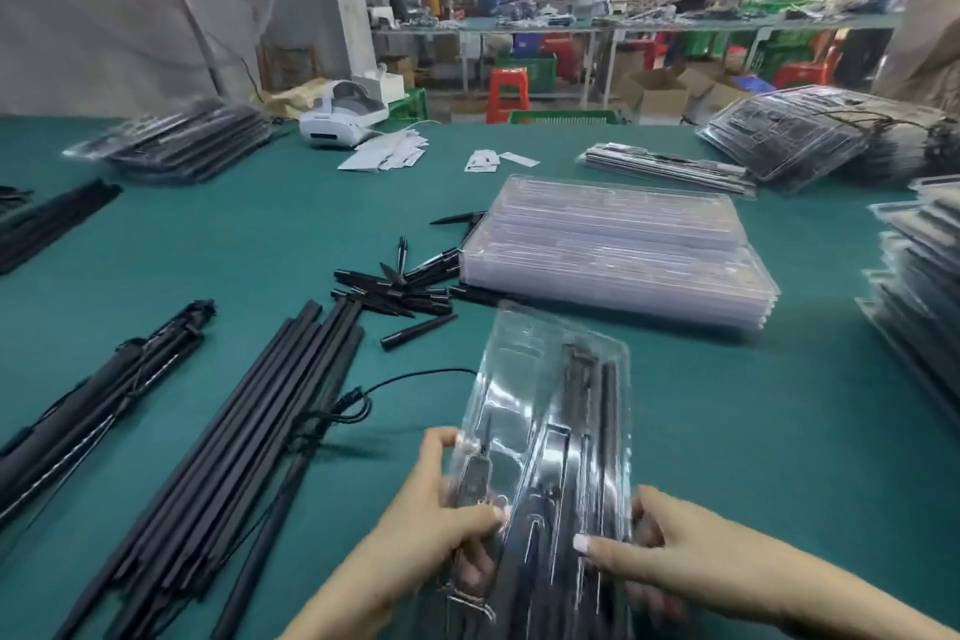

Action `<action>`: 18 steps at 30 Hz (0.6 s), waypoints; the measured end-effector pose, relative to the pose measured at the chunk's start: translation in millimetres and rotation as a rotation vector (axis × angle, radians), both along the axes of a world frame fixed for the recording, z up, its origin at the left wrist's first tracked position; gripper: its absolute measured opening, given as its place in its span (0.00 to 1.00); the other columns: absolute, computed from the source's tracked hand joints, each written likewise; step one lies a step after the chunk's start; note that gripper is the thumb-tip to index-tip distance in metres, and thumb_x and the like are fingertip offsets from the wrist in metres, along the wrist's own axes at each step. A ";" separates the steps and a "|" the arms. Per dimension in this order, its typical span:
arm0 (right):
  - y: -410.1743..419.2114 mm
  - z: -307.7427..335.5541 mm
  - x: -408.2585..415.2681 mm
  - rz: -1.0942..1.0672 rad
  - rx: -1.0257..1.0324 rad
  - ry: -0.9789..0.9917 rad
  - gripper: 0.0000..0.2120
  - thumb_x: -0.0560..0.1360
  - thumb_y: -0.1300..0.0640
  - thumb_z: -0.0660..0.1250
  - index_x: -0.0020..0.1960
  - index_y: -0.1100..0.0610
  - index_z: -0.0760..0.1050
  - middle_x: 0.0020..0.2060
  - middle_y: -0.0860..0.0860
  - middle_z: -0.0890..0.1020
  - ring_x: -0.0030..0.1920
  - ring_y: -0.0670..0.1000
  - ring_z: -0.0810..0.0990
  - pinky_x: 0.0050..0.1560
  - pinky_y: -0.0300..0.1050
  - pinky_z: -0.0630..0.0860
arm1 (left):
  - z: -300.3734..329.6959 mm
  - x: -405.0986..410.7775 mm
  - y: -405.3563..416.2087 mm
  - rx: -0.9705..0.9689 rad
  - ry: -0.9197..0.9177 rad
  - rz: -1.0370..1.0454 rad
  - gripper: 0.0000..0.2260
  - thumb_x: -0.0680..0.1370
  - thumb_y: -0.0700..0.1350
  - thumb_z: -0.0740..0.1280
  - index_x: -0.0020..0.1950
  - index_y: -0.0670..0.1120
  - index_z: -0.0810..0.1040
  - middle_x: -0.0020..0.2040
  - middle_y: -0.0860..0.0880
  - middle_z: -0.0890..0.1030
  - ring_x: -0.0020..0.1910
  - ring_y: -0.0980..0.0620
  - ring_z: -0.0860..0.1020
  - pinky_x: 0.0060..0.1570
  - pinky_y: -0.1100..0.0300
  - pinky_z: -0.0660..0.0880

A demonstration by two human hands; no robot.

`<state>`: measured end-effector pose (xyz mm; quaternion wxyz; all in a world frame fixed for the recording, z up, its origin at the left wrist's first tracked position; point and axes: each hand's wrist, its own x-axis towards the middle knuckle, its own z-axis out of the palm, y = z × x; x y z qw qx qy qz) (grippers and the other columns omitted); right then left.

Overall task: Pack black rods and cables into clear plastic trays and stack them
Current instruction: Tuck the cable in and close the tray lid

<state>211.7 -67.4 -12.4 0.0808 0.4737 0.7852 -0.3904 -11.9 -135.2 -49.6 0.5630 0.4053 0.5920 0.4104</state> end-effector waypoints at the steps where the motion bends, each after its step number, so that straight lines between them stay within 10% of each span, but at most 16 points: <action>1: 1.6 3.1 0.5 0.086 0.068 -0.050 0.31 0.61 0.21 0.55 0.35 0.51 0.64 0.27 0.42 0.71 0.28 0.40 0.68 0.30 0.33 0.64 | 2.1 -6.3 0.3 -0.004 0.036 -0.075 0.20 0.76 0.33 0.67 0.57 0.51 0.62 0.37 0.46 0.77 0.24 0.48 0.75 0.22 0.61 0.72; 4: 17.4 14.7 -4.6 0.119 0.469 -0.014 0.28 0.65 0.24 0.56 0.32 0.50 0.68 0.25 0.41 0.74 0.29 0.40 0.71 0.32 0.35 0.68 | 10.4 -19.3 6.6 -0.054 0.114 -0.285 0.19 0.77 0.35 0.67 0.59 0.50 0.62 0.32 0.49 0.76 0.24 0.51 0.75 0.23 0.62 0.72; 8: 35.5 19.4 -45.4 0.336 0.597 0.378 0.21 0.70 0.38 0.69 0.59 0.45 0.74 0.54 0.40 0.75 0.56 0.40 0.70 0.60 0.39 0.67 | 18.9 -24.5 27.0 -0.094 0.221 -0.403 0.20 0.76 0.35 0.67 0.61 0.52 0.64 0.39 0.47 0.76 0.27 0.52 0.75 0.29 0.61 0.75; 18: 82.2 6.6 -122.0 0.660 0.229 -0.201 0.31 0.66 0.38 0.74 0.62 0.47 0.68 0.50 0.41 0.79 0.53 0.46 0.75 0.59 0.52 0.60 | 3.8 -30.6 43.1 -0.242 0.191 -0.278 0.14 0.71 0.32 0.72 0.50 0.42 0.71 0.30 0.49 0.78 0.23 0.55 0.74 0.24 0.62 0.73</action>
